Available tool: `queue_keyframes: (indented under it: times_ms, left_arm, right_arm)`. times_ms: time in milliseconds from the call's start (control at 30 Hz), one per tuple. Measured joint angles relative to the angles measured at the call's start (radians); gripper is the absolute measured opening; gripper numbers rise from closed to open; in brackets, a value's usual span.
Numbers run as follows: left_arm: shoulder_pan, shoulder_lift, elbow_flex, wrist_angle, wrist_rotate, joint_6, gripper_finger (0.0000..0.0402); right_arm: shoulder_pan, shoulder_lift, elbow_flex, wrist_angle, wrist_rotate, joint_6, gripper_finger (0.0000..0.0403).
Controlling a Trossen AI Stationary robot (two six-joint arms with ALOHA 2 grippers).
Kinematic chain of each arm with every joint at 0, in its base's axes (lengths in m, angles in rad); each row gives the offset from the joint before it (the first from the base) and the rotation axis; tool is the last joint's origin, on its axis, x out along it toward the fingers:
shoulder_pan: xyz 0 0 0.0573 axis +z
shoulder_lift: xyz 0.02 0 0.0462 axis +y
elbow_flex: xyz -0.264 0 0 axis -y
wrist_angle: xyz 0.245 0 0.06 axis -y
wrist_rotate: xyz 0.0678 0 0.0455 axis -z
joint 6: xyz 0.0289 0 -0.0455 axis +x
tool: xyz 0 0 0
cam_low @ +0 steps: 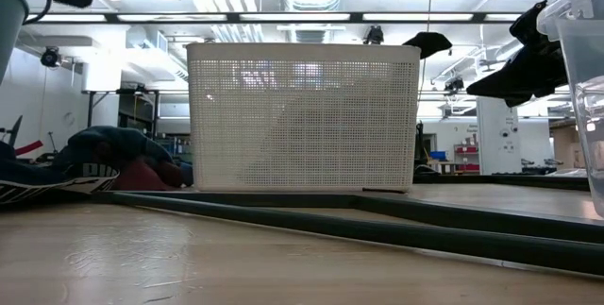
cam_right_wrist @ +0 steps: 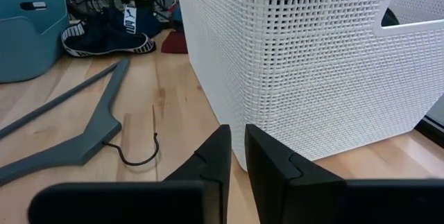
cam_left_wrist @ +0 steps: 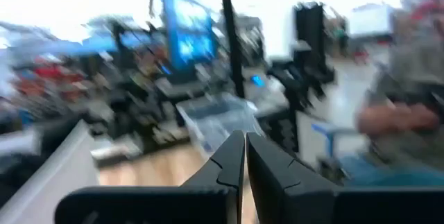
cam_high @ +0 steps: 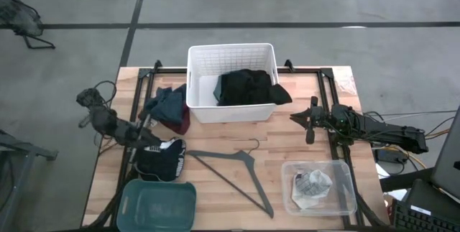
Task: Pick & Place Cloths
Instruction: Put the dark blue shorts into the dark green bin
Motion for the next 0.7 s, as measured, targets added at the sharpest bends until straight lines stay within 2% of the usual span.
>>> queue_keyframes:
  times_ms: [100,200,400,567,700]
  left_arm:
    - [0.0,0.0,0.0,0.128,-0.059,0.022,0.0023]
    - [0.0,0.0,0.0,0.22,-0.068,0.021,0.0023]
    - [0.0,0.0,0.0,0.317,-0.092,-0.018,0.0023]
    - [0.0,0.0,0.0,0.361,-0.291,0.029,0.0023]
    - [0.001,0.006,0.0,0.365,-0.349,0.047,0.0023]
  right_arm:
    - [0.0,0.0,0.0,0.0,0.0,0.001,0.0041]
    - [0.0,0.0,0.0,0.0,0.0,0.0,0.0048]
    - [0.0,0.0,0.0,0.0,0.0,0.001,0.0067]
    - [0.0,0.0,0.0,0.0,0.0,0.0,0.0086]
    - [0.0,0.0,0.0,0.0,0.0,0.0,0.0099]
